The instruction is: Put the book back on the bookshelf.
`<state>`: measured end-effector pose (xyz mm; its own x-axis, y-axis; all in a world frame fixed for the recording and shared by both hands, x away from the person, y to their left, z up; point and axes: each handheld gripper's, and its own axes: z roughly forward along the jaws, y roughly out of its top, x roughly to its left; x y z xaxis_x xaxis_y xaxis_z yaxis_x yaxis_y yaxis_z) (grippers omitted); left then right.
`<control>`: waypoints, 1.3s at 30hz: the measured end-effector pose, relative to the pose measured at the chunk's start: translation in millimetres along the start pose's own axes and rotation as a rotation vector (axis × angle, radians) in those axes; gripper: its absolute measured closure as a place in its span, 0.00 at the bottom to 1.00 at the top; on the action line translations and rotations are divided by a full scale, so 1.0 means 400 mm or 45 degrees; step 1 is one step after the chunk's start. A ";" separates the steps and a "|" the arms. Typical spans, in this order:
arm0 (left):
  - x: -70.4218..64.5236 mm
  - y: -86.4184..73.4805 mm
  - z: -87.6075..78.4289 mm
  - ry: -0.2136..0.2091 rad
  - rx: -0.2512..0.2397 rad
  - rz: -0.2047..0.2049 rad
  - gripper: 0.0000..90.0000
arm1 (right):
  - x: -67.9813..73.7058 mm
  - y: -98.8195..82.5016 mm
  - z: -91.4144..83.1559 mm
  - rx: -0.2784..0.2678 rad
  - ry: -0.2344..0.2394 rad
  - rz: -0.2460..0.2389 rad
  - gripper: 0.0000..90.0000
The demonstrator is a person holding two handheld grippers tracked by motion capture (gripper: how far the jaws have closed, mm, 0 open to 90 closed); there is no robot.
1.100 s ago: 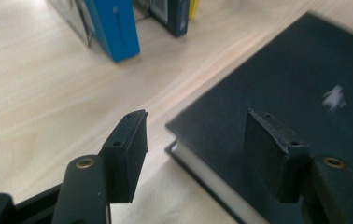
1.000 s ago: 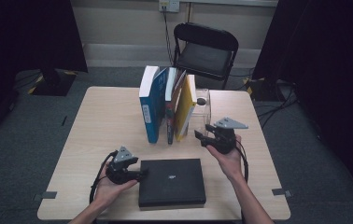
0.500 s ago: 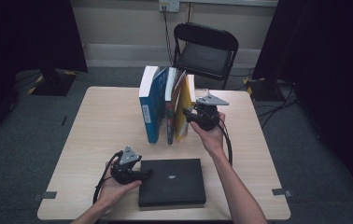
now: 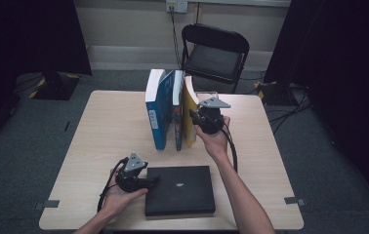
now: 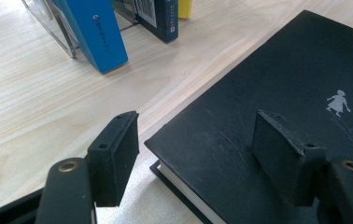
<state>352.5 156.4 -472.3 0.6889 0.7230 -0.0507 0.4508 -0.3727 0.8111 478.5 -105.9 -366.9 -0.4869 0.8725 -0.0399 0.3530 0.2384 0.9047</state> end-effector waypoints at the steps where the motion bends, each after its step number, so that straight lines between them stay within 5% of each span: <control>1: 0.000 0.000 0.000 -0.001 0.000 0.000 0.35 | 0.001 0.000 0.001 -0.002 -0.004 0.003 0.83; 8: 0.000 -0.001 0.000 -0.005 -0.003 -0.008 0.35 | 0.013 0.002 -0.005 -0.024 -0.070 -0.036 0.85; 18: 0.002 -0.001 0.000 -0.002 0.001 0.003 0.35 | 0.027 -0.018 -0.014 -0.107 -0.153 0.003 0.85; 23: 0.002 -0.002 0.000 -0.004 -0.002 0.005 0.35 | 0.010 -0.024 -0.018 -0.086 -0.082 0.065 0.83; 27: 0.003 -0.002 0.000 -0.004 -0.003 0.001 0.34 | 0.002 -0.019 -0.029 -0.077 -0.010 0.097 0.71; 39: 0.002 -0.002 0.000 -0.003 -0.002 -0.002 0.34 | -0.009 0.019 -0.003 -0.043 -0.054 0.129 0.70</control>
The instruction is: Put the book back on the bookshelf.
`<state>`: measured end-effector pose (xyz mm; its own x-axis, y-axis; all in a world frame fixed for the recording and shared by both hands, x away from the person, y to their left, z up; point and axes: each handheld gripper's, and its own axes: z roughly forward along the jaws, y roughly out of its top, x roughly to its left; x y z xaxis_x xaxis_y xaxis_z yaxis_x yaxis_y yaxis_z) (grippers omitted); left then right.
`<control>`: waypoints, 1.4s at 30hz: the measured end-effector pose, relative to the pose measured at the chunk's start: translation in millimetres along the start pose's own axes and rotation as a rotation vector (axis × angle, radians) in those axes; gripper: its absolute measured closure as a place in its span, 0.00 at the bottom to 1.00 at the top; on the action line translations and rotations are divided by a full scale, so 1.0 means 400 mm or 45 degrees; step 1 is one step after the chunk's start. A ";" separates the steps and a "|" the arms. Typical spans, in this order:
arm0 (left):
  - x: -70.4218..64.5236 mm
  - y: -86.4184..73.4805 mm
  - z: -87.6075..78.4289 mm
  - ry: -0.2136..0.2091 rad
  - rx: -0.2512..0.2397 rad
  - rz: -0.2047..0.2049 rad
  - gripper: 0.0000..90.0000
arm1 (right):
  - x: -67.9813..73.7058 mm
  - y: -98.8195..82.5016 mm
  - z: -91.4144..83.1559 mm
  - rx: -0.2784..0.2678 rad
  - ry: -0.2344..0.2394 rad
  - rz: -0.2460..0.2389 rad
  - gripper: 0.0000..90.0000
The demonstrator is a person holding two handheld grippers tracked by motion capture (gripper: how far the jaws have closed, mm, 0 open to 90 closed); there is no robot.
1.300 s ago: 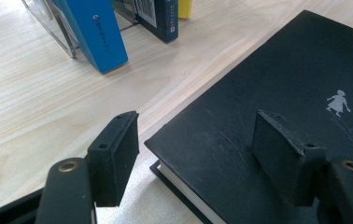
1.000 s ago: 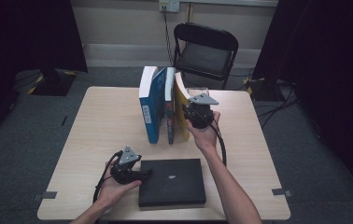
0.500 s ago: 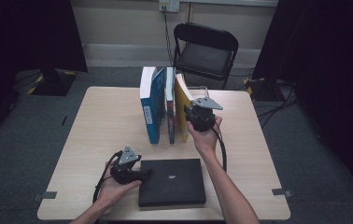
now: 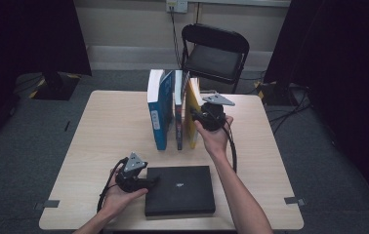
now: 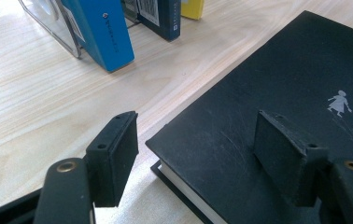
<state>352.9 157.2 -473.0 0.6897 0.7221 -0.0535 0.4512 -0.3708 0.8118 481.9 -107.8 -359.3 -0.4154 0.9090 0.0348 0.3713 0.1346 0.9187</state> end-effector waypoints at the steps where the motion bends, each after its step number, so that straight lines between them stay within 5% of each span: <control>1: 0.000 0.000 0.000 0.000 0.000 0.000 0.34 | 0.000 -0.002 0.007 0.002 -0.009 0.010 0.71; 6: 0.001 0.000 0.000 -0.003 -0.003 0.000 0.34 | 0.011 -0.008 0.024 -0.019 -0.077 0.008 0.84; 15: -0.001 -0.001 -0.001 -0.003 -0.002 -0.005 0.35 | 0.044 -0.007 0.036 -0.059 -0.153 0.011 0.85; 31: 0.002 -0.002 -0.002 -0.010 -0.006 -0.005 0.35 | 0.042 -0.009 0.069 -0.112 -0.178 0.039 0.85; 35: 0.001 -0.002 -0.002 -0.006 -0.005 -0.005 0.35 | 0.028 -0.003 0.059 -0.107 -0.156 0.040 0.70; 42: 0.001 -0.002 -0.002 -0.005 -0.005 -0.006 0.35 | 0.014 -0.013 0.031 -0.087 -0.098 0.012 0.59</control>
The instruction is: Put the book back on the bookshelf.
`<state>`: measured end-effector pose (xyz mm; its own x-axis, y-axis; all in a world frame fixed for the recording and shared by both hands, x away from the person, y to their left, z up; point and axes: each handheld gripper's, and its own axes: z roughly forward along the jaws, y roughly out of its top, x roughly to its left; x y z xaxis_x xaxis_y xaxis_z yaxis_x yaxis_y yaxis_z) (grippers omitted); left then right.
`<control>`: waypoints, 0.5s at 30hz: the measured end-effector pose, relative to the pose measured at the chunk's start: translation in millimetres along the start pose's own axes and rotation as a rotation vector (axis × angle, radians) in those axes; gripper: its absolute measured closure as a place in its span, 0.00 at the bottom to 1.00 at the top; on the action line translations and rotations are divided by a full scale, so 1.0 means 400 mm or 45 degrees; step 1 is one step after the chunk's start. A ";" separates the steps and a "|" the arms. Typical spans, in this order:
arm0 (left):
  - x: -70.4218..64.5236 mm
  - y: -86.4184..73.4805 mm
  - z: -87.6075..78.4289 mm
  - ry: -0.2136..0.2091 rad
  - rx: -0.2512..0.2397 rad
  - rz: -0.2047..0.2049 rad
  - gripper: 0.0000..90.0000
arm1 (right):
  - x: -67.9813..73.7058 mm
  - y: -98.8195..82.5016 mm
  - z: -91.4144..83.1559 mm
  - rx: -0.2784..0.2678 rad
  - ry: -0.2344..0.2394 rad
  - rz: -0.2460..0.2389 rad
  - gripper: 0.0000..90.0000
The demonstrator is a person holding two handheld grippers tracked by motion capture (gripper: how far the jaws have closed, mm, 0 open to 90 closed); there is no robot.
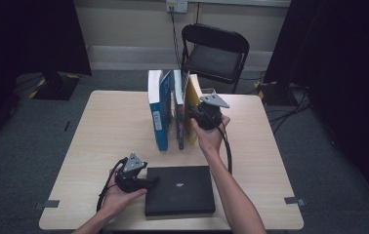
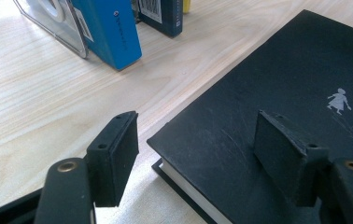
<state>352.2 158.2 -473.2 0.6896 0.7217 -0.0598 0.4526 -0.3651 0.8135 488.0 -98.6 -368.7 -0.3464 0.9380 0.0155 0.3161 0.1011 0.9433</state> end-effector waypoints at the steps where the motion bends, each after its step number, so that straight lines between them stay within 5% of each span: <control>1: 0.000 0.000 0.000 0.001 0.000 -0.001 0.35 | -0.003 -0.003 -0.002 0.008 0.004 0.004 0.57; 15: 0.000 0.002 0.000 0.003 0.010 -0.021 0.34 | -0.038 -0.063 -0.074 0.050 0.101 0.023 0.39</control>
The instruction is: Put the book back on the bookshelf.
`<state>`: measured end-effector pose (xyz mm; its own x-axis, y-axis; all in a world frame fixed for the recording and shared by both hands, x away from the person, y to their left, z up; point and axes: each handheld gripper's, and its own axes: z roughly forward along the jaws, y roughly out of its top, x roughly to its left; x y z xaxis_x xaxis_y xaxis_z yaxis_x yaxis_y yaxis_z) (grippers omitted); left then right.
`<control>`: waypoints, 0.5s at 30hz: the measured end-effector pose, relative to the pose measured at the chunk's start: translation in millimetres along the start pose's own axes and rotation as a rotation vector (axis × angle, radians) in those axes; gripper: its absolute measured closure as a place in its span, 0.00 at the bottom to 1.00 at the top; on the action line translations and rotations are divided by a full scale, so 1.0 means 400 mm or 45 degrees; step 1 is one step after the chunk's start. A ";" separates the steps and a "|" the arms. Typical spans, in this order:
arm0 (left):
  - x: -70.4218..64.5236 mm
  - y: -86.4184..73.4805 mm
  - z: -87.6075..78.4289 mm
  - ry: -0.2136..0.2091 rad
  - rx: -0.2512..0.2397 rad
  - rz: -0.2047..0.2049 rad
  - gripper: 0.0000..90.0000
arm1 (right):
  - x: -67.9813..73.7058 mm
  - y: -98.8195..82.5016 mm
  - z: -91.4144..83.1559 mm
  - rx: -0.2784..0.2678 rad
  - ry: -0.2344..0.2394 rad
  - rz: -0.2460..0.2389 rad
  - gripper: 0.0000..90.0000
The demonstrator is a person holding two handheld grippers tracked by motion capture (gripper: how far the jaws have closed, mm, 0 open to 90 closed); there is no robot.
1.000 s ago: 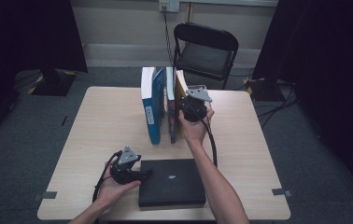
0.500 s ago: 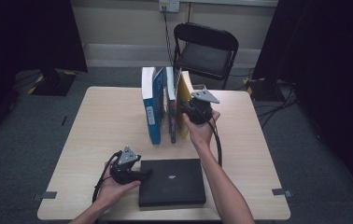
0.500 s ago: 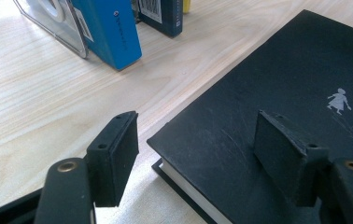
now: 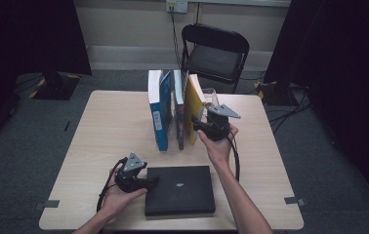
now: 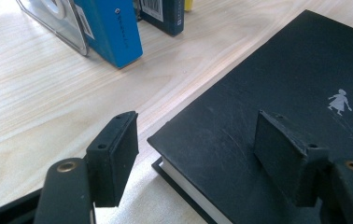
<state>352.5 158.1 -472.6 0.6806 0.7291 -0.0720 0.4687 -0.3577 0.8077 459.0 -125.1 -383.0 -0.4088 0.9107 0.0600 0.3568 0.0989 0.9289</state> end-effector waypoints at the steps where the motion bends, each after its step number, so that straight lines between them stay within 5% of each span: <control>1: 0.000 0.001 -0.001 0.000 0.004 -0.007 0.35 | 0.001 -0.009 -0.009 0.017 0.015 -0.009 0.37; 15: -0.001 0.002 -0.016 -0.015 0.056 -0.063 0.40 | -0.017 -0.186 -0.155 0.181 0.143 -0.066 0.36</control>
<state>348.8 161.3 -468.3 0.6625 0.7397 -0.1180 0.5258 -0.3470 0.7766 383.2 -163.3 -429.8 -0.5181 0.8532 0.0611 0.4445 0.2075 0.8714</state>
